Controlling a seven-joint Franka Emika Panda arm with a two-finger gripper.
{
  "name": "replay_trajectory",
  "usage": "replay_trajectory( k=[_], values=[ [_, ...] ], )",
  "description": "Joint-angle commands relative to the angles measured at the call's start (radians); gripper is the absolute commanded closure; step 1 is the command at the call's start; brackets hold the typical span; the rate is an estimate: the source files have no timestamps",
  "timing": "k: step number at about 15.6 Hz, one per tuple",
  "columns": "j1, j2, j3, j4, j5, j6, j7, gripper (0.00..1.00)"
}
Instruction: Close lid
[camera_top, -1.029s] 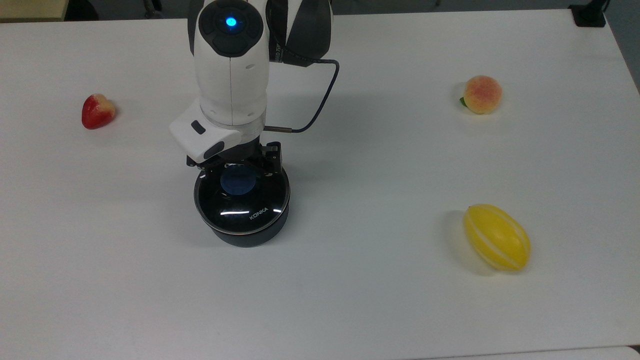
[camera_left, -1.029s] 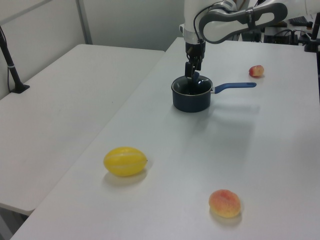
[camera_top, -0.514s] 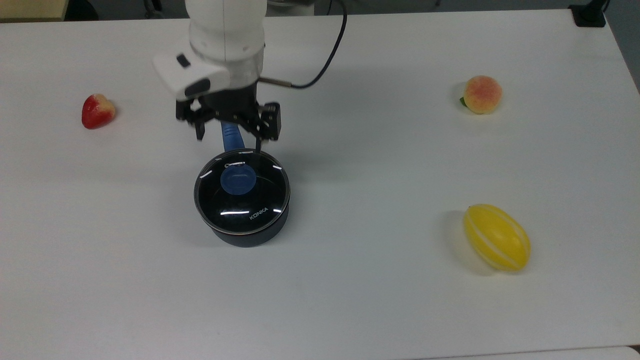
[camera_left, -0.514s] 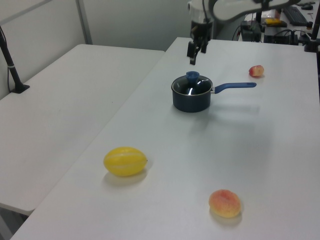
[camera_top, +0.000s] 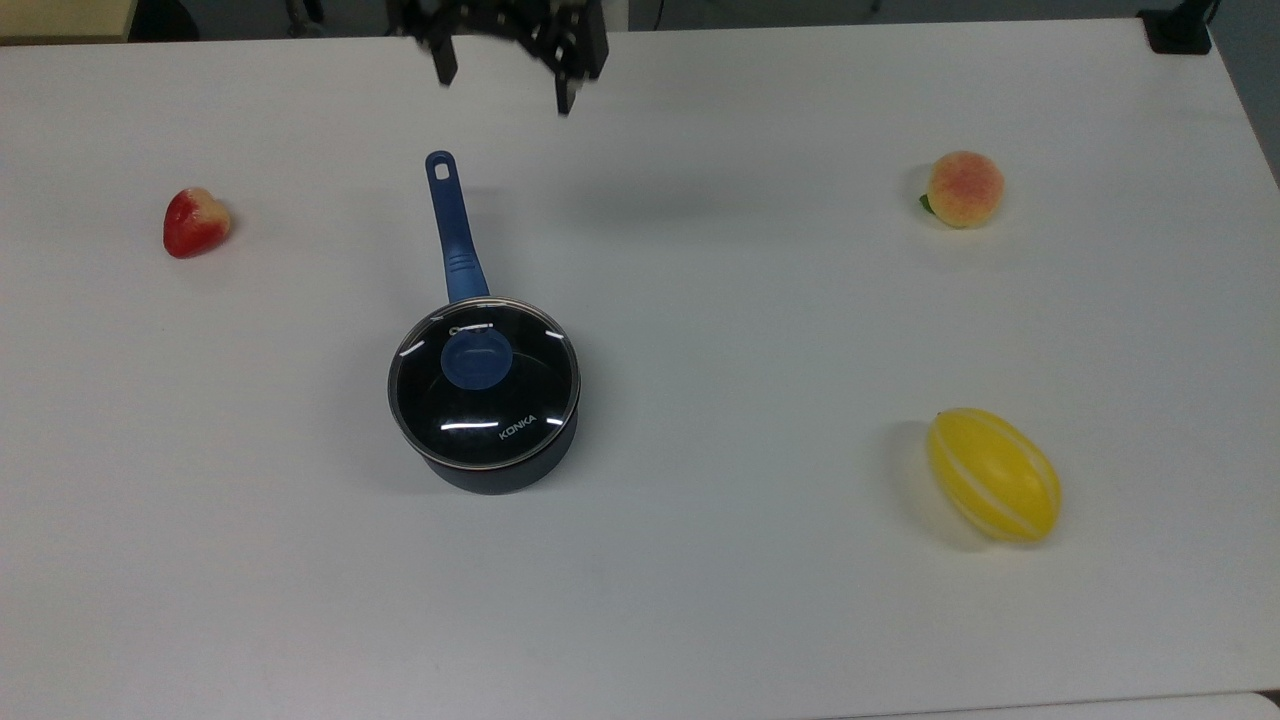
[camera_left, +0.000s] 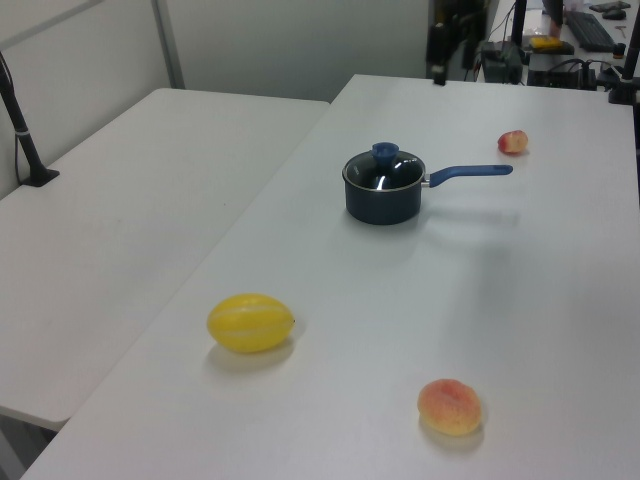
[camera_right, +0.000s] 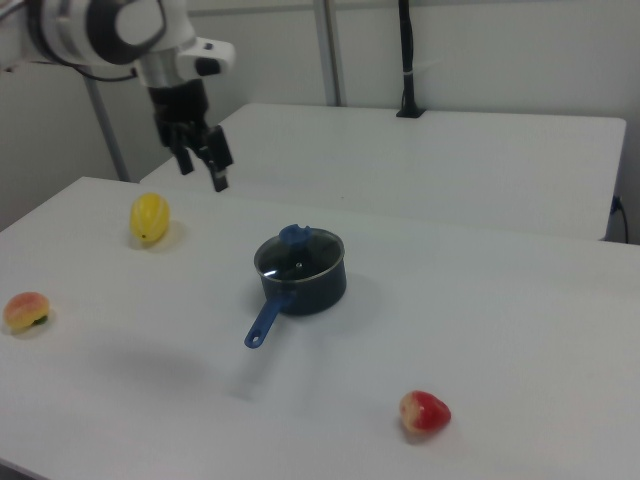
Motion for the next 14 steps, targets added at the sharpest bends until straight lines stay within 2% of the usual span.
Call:
replay_trajectory(
  k=[1,4,6,9,11,14],
  values=[
    [0.006,-0.197,-0.004,-0.220,0.028,0.015,0.022,0.00],
    [-0.006,-0.246,-0.005,-0.251,0.068,0.001,-0.025,0.00],
    [-0.008,-0.243,-0.008,-0.254,0.100,0.012,-0.157,0.00],
    [-0.018,-0.220,-0.008,-0.253,0.088,0.070,-0.287,0.00],
    [-0.028,-0.203,-0.008,-0.256,0.073,0.108,-0.431,0.00],
    [-0.043,-0.197,-0.010,-0.254,0.073,0.111,-0.484,0.00]
  ],
)
